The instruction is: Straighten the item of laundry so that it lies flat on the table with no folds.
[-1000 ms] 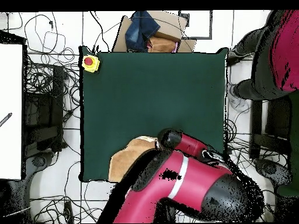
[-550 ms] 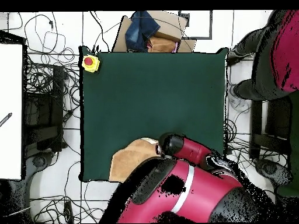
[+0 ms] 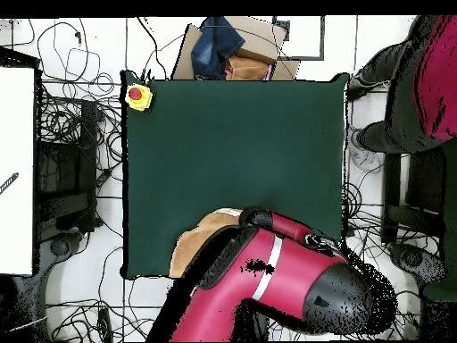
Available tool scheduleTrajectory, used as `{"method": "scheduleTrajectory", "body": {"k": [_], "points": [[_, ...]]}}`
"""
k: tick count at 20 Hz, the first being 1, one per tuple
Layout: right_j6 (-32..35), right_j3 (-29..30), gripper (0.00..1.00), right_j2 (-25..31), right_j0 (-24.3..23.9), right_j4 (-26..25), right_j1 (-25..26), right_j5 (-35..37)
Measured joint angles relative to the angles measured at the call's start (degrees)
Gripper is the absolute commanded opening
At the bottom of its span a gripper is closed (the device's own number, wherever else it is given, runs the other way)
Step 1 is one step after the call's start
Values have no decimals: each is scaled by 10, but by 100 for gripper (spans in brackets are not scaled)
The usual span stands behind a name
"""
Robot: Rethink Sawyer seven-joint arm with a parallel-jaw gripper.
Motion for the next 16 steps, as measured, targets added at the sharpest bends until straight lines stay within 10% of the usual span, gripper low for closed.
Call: {"method": "scheduleTrajectory", "body": {"k": [16], "points": [[0, -60, 0, -32, 46, 4, 18, 96]]}}
